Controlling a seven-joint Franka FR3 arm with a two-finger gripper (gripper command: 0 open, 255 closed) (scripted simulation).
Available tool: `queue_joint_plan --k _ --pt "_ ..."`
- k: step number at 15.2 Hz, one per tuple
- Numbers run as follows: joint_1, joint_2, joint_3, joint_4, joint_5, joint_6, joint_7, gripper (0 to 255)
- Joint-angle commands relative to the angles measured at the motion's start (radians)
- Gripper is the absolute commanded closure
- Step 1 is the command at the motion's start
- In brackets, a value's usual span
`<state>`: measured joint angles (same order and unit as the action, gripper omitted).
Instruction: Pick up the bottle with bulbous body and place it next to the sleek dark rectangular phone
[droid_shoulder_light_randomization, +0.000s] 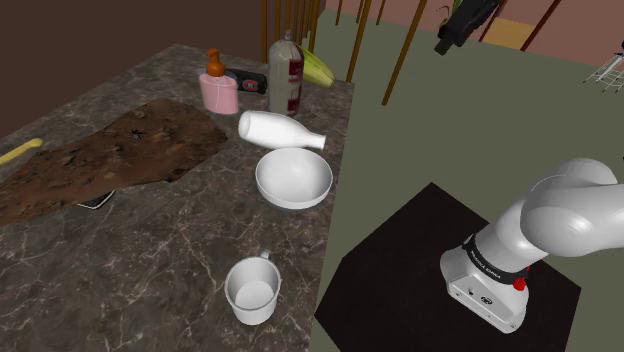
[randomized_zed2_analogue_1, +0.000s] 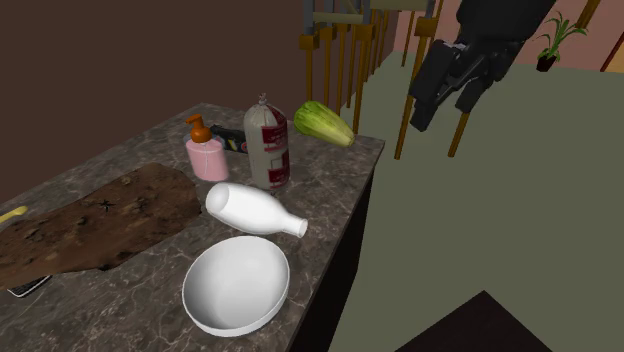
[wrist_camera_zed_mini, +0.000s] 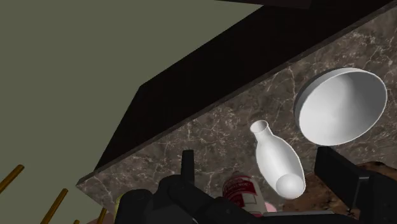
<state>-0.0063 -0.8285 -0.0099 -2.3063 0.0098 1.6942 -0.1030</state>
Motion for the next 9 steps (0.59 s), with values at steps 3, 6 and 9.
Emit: queue_joint_plan --k 3,6,9 --pt "0.016 0.029 -0.002 -0.038 0.008 0.07 -0.023 0" --pt "0.04 0.083 -0.004 -0.086 0.02 0.176 -0.058 0" --pt "0.066 0.149 -0.006 -0.122 0.035 0.282 -0.095 0"
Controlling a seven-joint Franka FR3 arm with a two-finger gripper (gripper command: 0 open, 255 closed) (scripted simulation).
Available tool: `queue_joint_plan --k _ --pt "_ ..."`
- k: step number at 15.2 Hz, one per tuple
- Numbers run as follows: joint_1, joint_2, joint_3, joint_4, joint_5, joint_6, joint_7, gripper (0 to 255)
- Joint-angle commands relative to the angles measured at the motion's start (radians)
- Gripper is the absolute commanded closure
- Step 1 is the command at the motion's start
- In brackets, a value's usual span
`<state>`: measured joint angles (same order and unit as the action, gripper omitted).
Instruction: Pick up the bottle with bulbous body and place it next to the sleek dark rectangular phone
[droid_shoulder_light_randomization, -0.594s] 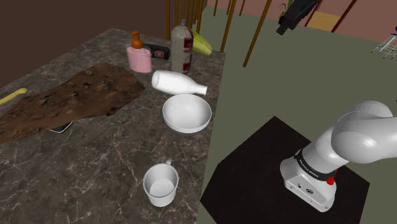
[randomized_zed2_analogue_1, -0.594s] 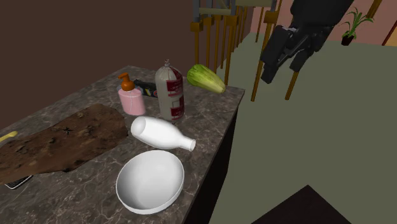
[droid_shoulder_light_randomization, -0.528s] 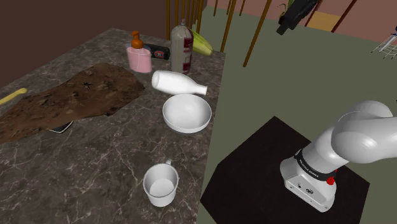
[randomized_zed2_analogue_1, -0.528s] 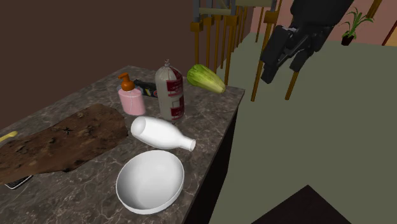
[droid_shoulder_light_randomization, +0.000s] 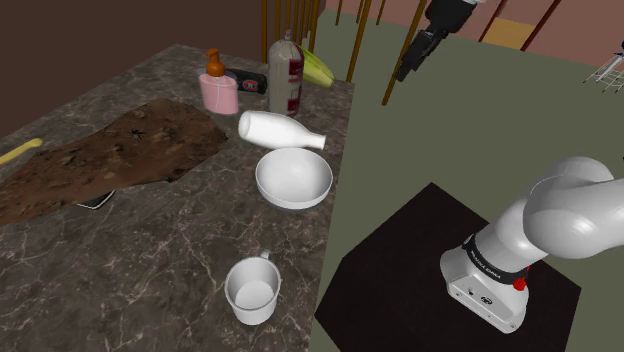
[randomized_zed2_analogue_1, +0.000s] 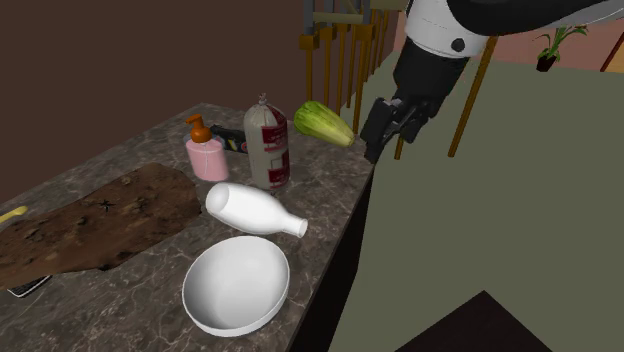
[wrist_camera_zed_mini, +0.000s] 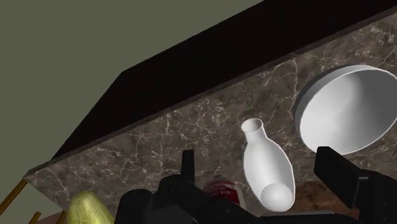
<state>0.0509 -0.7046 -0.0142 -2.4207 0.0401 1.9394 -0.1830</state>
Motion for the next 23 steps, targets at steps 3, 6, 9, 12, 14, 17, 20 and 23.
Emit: queue_joint_plan --k 3,6,9,12,14,17,20,23 --pt "0.035 0.102 -0.004 -0.031 0.021 0.14 -0.054 0" --pt "0.063 0.189 -0.005 -0.043 0.04 0.242 -0.096 0" --pt "0.092 0.284 -0.007 -0.042 0.063 0.338 -0.141 0" --pt "0.123 0.385 -0.008 -0.03 0.09 0.429 -0.191 0" --pt "0.143 0.454 -0.007 -0.015 0.112 0.485 -0.227 0" --pt "0.171 0.562 -0.004 0.017 0.149 0.561 -0.285 0" --pt "0.195 0.67 0.004 0.06 0.191 0.627 -0.347 0" --pt "0.2 0.719 0.01 0.071 0.209 0.665 -0.367 0"
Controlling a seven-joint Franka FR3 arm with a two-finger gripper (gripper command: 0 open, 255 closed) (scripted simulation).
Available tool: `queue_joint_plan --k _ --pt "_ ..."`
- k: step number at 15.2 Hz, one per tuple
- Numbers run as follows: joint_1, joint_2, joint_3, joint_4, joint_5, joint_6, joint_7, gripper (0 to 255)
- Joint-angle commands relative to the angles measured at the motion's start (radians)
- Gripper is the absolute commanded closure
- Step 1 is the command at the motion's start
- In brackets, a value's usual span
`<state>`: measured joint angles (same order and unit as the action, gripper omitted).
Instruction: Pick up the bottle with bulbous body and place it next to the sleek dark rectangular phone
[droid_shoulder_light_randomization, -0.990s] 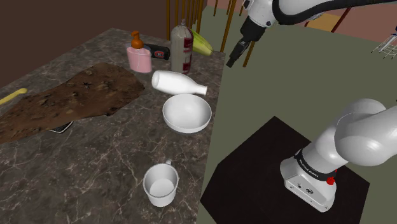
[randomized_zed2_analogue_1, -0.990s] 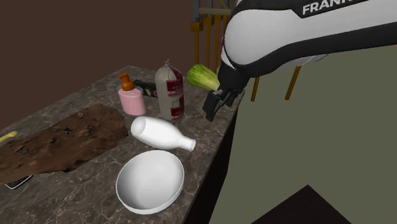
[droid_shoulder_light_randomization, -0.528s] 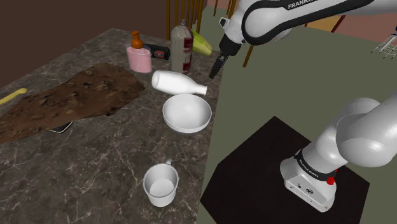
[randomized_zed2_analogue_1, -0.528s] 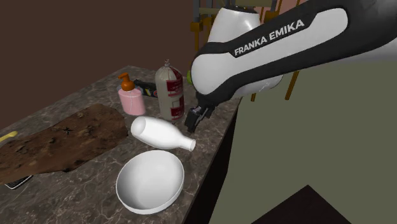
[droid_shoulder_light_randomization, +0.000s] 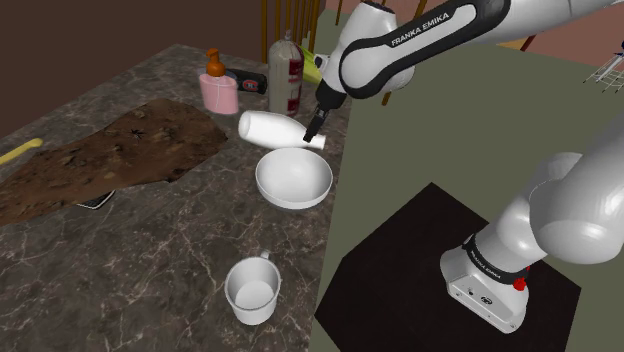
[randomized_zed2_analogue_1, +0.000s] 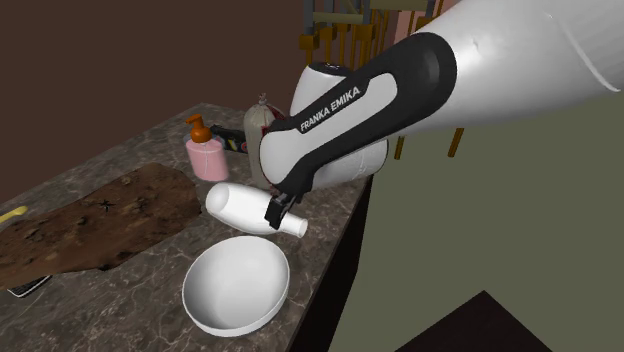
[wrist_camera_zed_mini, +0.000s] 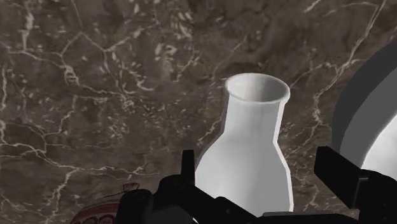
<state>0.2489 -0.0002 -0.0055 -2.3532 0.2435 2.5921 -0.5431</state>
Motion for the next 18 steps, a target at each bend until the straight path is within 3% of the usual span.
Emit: queue_joint_plan --k 1,6,13,14,18 --pt "0.003 0.027 0.003 0.004 0.01 0.024 -0.01 0" --pt "0.007 0.087 0.009 0.01 0.03 0.077 -0.024 0" --pt "0.007 0.087 0.009 0.01 0.03 0.077 -0.024 0" --pt "0.007 0.087 0.009 0.01 0.03 0.077 -0.024 255" --pt "0.007 0.087 0.009 0.01 0.03 0.077 -0.024 255"
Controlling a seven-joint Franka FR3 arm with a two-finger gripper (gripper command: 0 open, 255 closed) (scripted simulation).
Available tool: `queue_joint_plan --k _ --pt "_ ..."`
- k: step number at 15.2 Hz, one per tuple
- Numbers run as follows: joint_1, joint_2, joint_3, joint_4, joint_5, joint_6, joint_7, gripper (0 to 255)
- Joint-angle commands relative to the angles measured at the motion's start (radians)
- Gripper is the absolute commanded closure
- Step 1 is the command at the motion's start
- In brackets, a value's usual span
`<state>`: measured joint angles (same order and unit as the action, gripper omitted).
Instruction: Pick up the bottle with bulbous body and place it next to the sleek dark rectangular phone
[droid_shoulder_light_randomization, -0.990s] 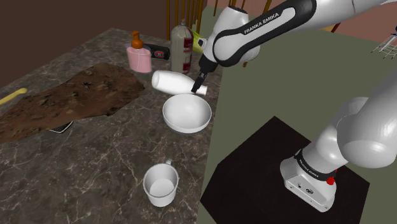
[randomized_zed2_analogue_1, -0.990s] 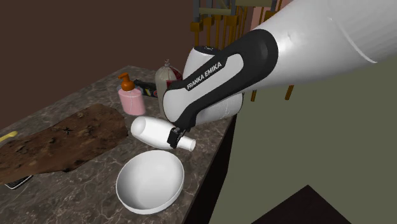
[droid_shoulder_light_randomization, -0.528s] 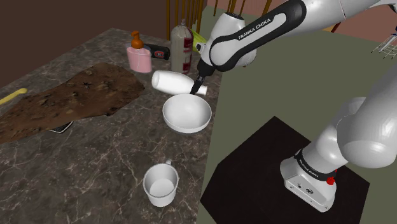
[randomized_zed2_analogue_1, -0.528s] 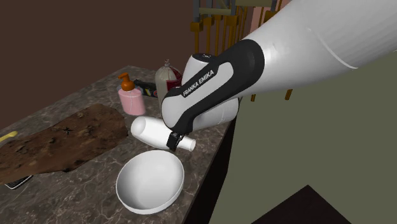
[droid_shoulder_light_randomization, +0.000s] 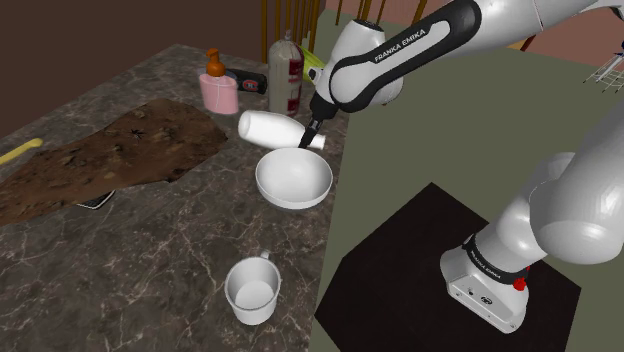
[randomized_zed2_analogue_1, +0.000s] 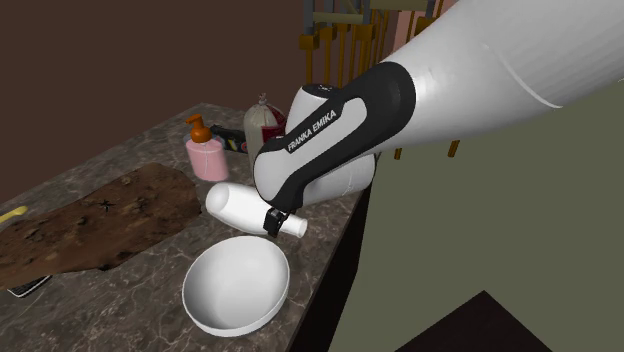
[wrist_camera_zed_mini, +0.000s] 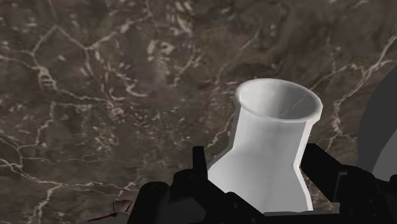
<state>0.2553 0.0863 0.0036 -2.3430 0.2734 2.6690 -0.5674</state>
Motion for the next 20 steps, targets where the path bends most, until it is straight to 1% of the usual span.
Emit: queue_joint_plan --k 1,5,20 --pt "0.0 0.0 0.0 0.0 0.0 0.0 0.0 255" --pt "0.0 0.0 0.0 0.0 0.0 0.0 0.0 255" --pt "-0.004 -0.132 -0.009 0.066 -0.068 -0.195 0.069 255"
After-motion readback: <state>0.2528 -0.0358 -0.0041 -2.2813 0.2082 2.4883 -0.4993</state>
